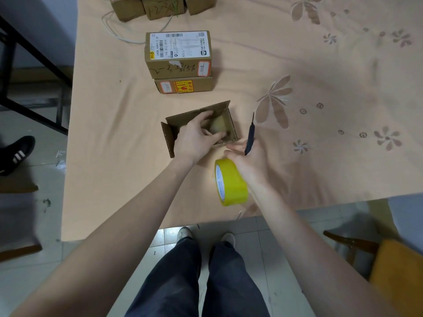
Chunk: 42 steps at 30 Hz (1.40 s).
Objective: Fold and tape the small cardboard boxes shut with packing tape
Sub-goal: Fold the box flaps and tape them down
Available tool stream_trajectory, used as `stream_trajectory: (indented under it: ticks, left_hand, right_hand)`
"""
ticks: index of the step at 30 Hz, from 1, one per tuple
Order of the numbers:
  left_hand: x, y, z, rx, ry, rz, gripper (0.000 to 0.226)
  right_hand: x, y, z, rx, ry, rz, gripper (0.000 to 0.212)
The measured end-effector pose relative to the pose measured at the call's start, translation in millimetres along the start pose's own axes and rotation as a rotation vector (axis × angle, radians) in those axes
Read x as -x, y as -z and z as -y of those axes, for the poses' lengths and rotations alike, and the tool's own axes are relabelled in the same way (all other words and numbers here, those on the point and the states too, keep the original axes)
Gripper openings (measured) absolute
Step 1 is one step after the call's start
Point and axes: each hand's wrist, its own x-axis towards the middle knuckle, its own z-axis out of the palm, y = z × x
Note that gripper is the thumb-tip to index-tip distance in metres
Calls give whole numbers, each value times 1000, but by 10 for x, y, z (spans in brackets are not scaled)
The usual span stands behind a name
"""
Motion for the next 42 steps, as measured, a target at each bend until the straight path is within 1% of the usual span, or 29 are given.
stream_trajectory:
  ticks: [4,7,10,12,13,15,18,22,25,27,30,33,42]
  left_hand:
    - [-43,35,29,-74,-45,33,72]
    - [-108,68,71,-84,-33,101,68]
    - [-156,57,81,-134,-13,123,48]
    - [-168,51,67,-88,-3,176,29]
    - [-164,52,57,-57,-17,215,20]
    - [-140,71,34,-32,-101,266,2]
    - [-98,145,-6,-58,-244,276,23]
    - [-116,276,-5,-179,-293,470,42]
    - [-133,279,28,-273,-421,475,42]
    - [-168,262,27,-314,-458,462,37]
    - [-248,249,38,-384,-431,462,27]
    - [-280,260,44,-357,-418,467,28]
    - [-344,269,7,-304,-306,500,25]
  right_hand:
    - [-20,-23,12,-18,-19,-2,27]
    - [-31,-44,-11,-8,-29,-9,26]
    - [-40,-63,-37,-10,-39,-36,31]
    - [-60,-76,-43,-3,-41,-47,34]
    - [-73,-79,-47,5,-37,-49,34]
    - [-98,-83,-51,25,-34,-51,35]
    - [-134,-86,-32,13,-21,-42,36]
    - [-214,-99,39,-2,-19,-32,33]
    - [-274,-104,63,-1,-20,-14,35]
    - [-297,-100,58,-3,-20,-20,36]
    - [-315,-99,56,0,-8,-40,29]
    - [-297,-95,66,15,10,-76,33]
    - [-341,-118,98,61,-2,-38,46]
